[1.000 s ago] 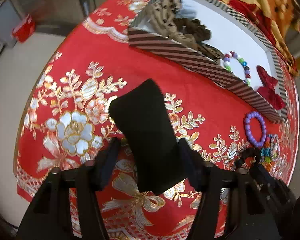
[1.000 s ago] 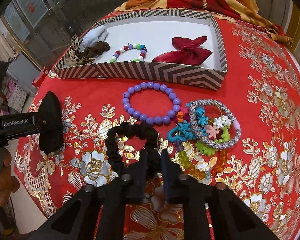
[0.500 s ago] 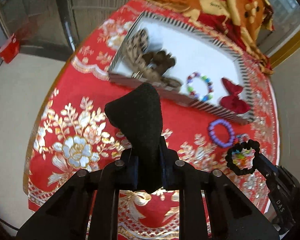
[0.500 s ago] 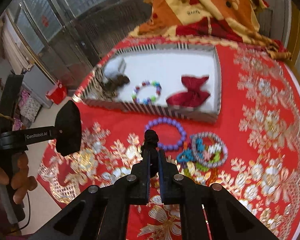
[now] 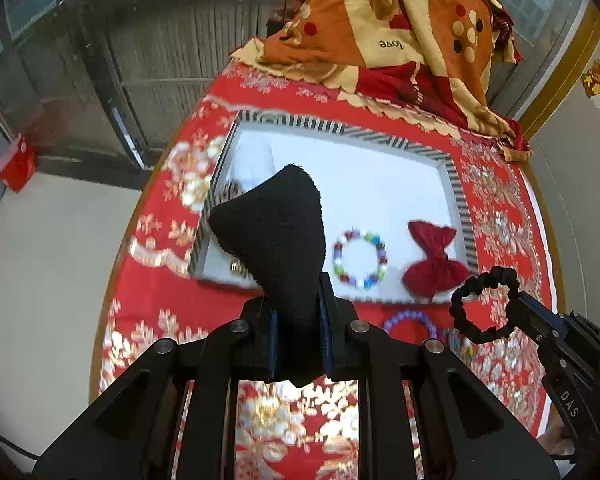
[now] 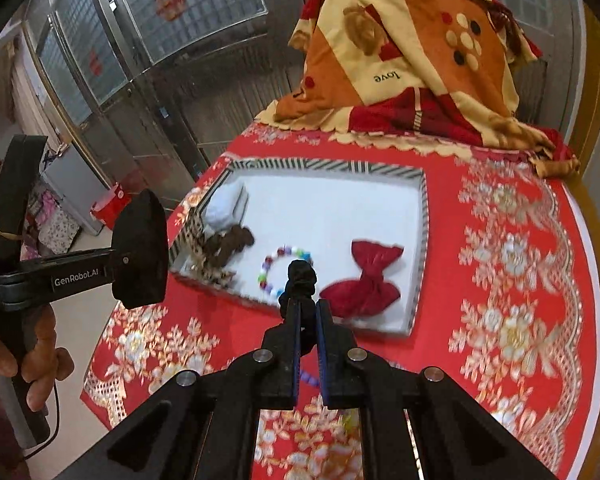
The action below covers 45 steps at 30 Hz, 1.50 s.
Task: Organize jewelry
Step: 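Grasp the black scrunchie with the right tool and lift it, then lower the black bow into the tray with left tool while right lowers the scrunchie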
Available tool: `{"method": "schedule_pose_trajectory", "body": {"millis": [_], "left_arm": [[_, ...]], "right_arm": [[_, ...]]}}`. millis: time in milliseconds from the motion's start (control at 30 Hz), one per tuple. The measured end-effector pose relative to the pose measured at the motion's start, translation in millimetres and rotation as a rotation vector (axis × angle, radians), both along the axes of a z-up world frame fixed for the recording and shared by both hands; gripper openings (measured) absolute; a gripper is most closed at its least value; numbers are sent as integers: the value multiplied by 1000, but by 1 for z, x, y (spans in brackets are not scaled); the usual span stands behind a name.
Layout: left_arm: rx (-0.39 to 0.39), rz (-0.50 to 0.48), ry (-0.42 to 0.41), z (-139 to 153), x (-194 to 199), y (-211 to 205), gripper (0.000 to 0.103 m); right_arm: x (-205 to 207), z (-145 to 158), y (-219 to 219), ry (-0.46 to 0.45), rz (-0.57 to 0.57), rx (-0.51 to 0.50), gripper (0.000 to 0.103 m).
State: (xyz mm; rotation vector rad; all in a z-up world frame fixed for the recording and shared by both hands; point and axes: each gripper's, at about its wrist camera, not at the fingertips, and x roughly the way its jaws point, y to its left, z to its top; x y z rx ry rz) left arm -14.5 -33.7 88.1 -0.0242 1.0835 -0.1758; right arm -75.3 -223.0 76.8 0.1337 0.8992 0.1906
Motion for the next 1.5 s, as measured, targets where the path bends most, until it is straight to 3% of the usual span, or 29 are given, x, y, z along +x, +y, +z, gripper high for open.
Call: {"method": "schedule_pose_trajectory", "body": {"millis": [500,867,1067,1500], "left_arm": [[76,-35,11,-19,90,-15,15],[90,-54,95,-59,149,-33,15],[91,-76,149,-82,164,-41,15],[89,-52,187,-100,171,-40,18]], "right_arm": [[101,-15,12,51,4,18,7],[159,-57,-1,141,-51,47,7],[172,-86,-16,214,-93,67,7],[182,-106,-14,267,-76,55,7]]}}
